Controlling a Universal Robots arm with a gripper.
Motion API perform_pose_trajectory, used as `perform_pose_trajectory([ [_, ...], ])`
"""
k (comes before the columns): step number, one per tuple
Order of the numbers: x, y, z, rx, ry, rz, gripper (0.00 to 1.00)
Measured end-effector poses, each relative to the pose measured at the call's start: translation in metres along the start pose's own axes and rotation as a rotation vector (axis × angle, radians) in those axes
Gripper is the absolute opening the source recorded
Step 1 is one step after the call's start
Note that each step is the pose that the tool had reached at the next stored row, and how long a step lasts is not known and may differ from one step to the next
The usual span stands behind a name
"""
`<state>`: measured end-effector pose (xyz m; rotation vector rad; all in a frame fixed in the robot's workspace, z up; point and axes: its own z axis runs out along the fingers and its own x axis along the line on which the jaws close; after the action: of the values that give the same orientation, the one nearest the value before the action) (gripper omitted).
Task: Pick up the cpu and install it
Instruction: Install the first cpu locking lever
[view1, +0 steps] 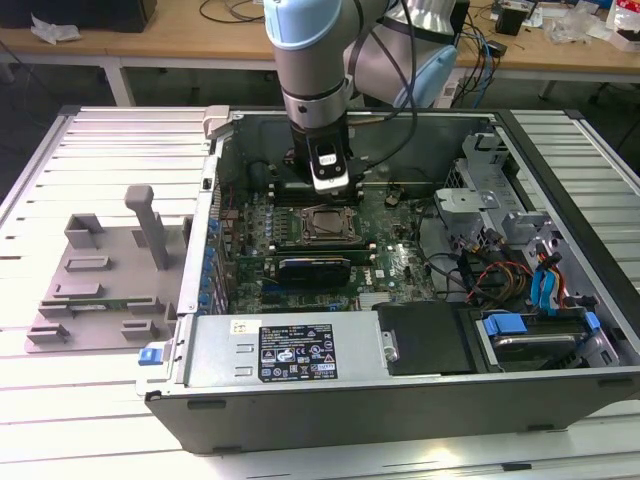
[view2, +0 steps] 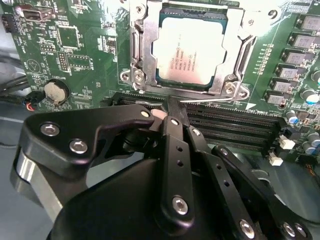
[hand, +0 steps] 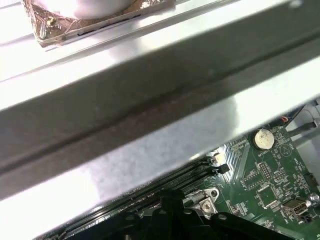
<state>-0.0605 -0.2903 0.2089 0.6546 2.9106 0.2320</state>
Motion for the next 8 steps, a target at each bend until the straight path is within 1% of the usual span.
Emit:
perform_pose_trajectory([
  [4, 0.0, 0.0, -0.0002, 0.0004, -0.0006, 0.003, 0.11],
  [8, 0.0001, 0.0, -0.0006, 0.0029, -0.0055, 0.03, 0.11],
])
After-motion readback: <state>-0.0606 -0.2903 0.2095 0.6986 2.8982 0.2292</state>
